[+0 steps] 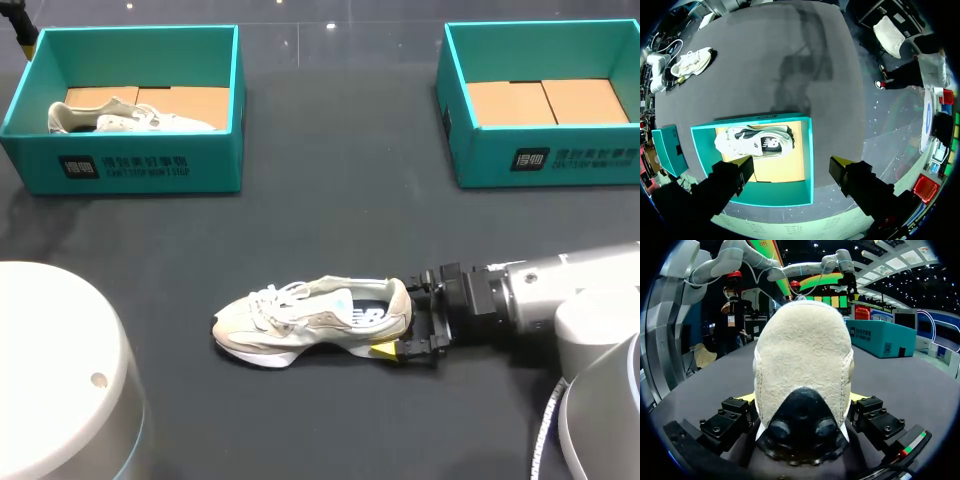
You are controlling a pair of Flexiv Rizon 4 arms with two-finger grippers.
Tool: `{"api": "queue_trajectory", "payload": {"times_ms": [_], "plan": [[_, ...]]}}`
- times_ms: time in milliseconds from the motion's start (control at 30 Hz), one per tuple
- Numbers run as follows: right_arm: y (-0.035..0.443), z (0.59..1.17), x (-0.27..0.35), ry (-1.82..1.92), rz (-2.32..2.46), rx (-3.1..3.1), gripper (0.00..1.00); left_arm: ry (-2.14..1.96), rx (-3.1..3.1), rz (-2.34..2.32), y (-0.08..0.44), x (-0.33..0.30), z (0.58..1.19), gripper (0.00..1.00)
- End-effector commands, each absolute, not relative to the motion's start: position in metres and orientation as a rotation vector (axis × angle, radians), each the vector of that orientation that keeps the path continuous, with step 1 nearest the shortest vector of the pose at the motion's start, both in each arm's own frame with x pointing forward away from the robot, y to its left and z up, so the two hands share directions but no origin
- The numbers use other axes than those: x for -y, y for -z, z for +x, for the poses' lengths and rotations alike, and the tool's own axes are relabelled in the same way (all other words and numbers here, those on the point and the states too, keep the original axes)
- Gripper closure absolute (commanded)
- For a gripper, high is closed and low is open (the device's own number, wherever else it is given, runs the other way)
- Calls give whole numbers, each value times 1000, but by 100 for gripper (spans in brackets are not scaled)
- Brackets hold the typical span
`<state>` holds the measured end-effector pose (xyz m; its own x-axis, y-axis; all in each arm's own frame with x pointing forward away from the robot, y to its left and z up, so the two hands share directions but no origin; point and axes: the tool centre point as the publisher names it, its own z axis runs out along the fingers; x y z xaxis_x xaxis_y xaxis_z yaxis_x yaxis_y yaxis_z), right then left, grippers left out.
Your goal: Take the shoe out of the shoebox, open the shoe tongue, remove and reinsert the insole, then place the shoe into the shoebox
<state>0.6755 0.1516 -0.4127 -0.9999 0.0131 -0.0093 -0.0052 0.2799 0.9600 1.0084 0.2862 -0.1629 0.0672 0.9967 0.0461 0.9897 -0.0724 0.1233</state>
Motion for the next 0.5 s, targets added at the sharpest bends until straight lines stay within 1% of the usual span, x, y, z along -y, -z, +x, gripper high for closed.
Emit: {"api": "queue_trajectory", "payload": {"times_ms": [33,400,433,467,500], "plan": [[414,677,-156,-1874,3,-2506,0,-185,-2097,2252,162,-286,1007,0],[415,679,-161,-1877,-16,-2515,0,-185,-2097,2252,162,-286,1007,0],[415,679,-161,-1877,-16,-2516,15,-185,-2097,2252,162,-286,1007,0],[415,679,-161,-1877,-15,-2516,47,-185,-2097,2252,162,-286,1007,0],[415,680,-161,-1876,-14,-2517,58,-185,-2097,2252,162,-286,1007,0]]}}
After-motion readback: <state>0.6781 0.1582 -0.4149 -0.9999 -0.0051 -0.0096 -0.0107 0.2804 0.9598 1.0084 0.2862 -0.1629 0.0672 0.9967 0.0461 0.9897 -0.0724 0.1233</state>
